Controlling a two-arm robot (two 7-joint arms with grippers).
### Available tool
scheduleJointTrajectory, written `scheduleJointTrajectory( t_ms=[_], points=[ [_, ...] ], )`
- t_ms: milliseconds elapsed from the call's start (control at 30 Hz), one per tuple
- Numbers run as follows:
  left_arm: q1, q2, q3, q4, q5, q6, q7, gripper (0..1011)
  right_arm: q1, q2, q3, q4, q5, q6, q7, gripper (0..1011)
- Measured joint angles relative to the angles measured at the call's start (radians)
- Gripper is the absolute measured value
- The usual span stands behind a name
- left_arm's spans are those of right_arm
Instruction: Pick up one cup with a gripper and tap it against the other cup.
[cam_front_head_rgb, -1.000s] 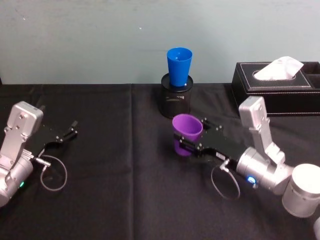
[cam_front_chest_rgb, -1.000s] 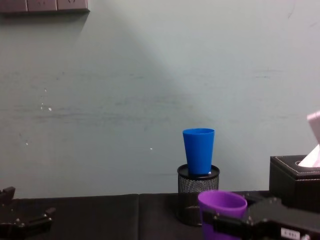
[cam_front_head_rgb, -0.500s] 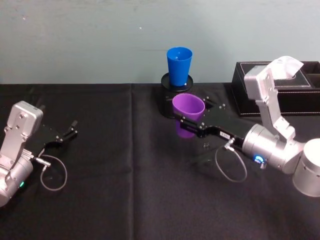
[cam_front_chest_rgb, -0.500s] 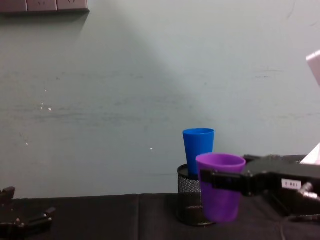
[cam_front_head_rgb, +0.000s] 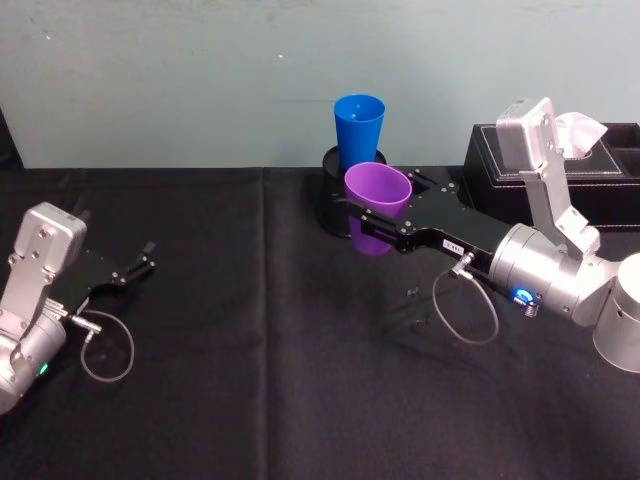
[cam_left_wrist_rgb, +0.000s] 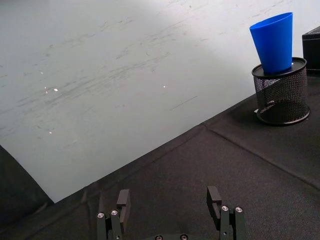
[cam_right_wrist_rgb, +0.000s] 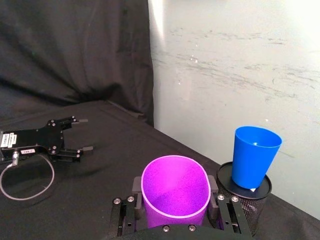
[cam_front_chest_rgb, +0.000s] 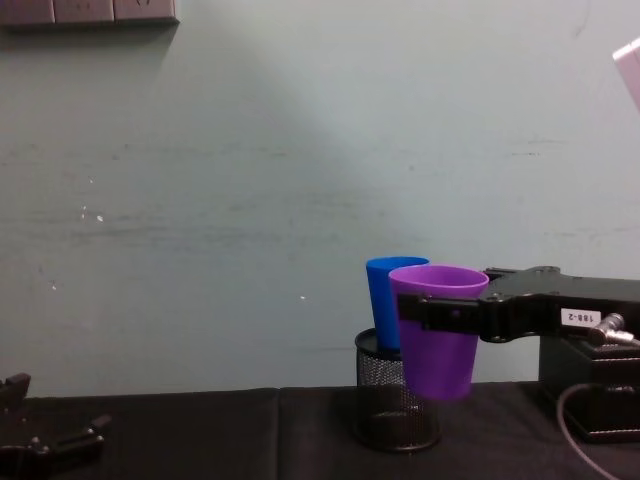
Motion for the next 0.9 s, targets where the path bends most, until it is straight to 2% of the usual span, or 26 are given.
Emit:
scheduleJointTrajectory(
  t_ms=[900],
  points=[
    [0.0, 0.0, 0.0, 0.0, 0.0, 0.0, 0.0, 1000, 0.002, 0.002, 0.0, -0.003, 0.006, 0.005, -0.006, 731]
  ],
)
